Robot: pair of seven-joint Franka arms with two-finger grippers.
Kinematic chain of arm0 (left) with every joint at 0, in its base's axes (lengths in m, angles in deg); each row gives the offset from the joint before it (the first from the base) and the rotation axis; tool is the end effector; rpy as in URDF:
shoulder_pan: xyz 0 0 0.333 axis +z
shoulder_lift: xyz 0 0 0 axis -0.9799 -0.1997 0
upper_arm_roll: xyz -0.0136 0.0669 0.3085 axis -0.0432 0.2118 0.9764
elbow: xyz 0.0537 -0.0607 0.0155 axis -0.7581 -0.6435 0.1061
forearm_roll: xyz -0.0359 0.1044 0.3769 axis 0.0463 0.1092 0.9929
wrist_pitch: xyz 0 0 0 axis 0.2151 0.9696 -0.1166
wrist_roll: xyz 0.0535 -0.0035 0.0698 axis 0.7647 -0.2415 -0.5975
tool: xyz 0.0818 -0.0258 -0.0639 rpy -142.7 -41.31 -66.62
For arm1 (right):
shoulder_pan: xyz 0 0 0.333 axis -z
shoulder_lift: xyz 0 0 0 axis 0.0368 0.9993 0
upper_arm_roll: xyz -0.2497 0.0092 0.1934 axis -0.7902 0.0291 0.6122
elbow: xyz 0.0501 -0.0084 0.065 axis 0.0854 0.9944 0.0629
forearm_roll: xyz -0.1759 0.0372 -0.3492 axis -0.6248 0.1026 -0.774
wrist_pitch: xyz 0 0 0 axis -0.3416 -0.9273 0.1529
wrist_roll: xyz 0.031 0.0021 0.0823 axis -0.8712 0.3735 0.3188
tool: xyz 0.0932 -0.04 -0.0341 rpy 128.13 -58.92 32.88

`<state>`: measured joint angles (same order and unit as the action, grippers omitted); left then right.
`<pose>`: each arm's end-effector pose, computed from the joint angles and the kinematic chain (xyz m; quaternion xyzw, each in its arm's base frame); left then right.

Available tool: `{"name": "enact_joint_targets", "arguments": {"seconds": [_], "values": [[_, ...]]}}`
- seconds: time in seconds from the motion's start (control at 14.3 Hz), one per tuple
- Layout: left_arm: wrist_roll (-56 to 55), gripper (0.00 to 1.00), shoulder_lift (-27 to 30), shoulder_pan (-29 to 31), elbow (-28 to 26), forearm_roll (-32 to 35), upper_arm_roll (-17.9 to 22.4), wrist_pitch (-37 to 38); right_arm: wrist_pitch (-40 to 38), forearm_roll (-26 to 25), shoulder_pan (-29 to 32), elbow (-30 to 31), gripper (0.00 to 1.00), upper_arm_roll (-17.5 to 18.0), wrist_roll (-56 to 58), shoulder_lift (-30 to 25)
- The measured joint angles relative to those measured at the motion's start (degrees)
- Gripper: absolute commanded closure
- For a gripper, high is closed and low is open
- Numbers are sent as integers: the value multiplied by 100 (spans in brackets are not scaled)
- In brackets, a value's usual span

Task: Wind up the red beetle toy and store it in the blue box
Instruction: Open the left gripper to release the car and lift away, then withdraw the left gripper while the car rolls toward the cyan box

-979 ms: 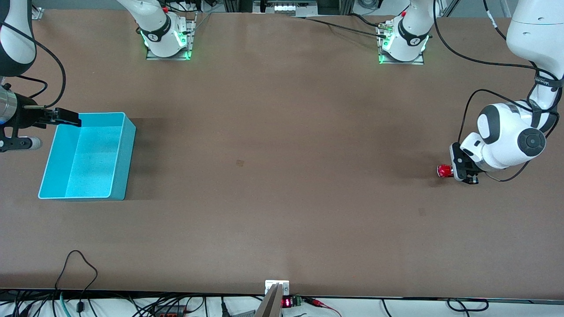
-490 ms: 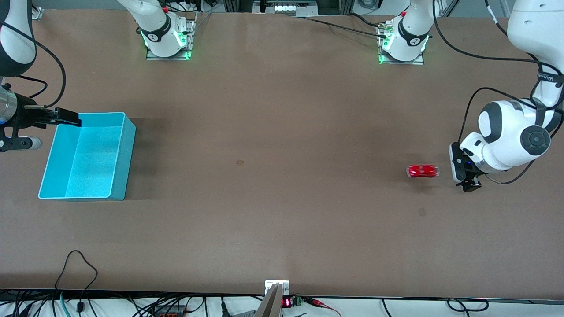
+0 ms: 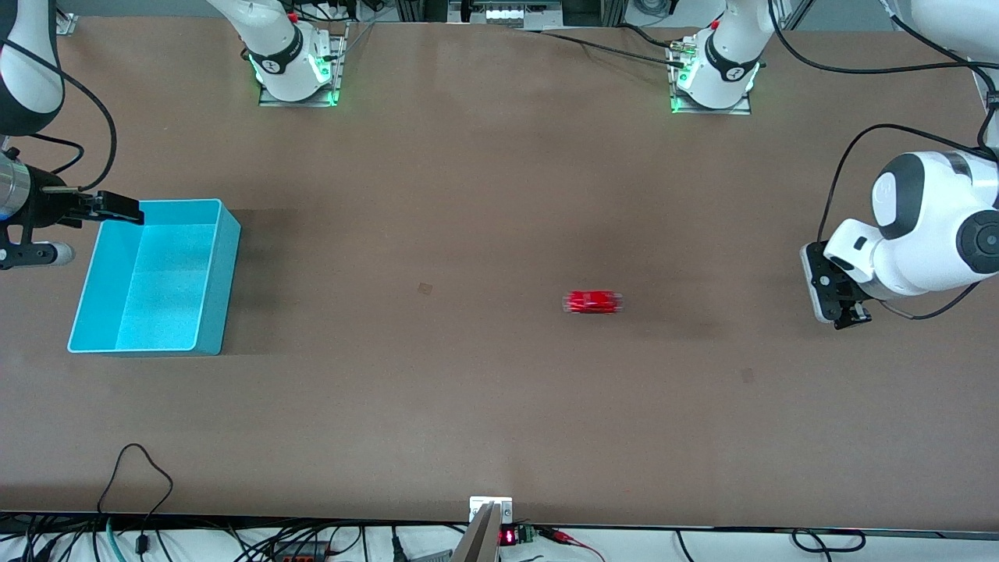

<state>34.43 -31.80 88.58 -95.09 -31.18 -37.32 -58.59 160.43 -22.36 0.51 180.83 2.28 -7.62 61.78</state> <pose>0.6196 0.0355 0.3504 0.7764 -0.6248 -0.0753 0.0348 0.5885 -0.0541 0.5118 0.9940 0.0332 -0.1035 0.0148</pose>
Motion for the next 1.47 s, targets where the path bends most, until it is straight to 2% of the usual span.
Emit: {"name": "enact_joint_targets", "arguments": {"seconds": [0.28, 0.7, 0.91, 1.26, 1.47], "values": [[-942, 0, -1, -372, 571, 0, -14, 801, 0, 0, 0, 0, 0, 0, 3, 0], [-3182, 0, 13, -984, 1838, 0, -40, 2214, 0, 0, 1, 0, 0, 0, 6, 0], [-3763, 0, 18, -1138, 2375, 0, -41, 2727, 0, 1, 1, 0, 0, 0, 13, 0], [-4747, 0, 31, -1144, 2746, -1, -24, 3132, -7, 1, 1, 0, 0, 0, 19, 0], [-6066, 0, 263, -1142, 2822, -30, 56, 3192, -31, 1, 1, 1, 0, 0, 28, 0]]}}
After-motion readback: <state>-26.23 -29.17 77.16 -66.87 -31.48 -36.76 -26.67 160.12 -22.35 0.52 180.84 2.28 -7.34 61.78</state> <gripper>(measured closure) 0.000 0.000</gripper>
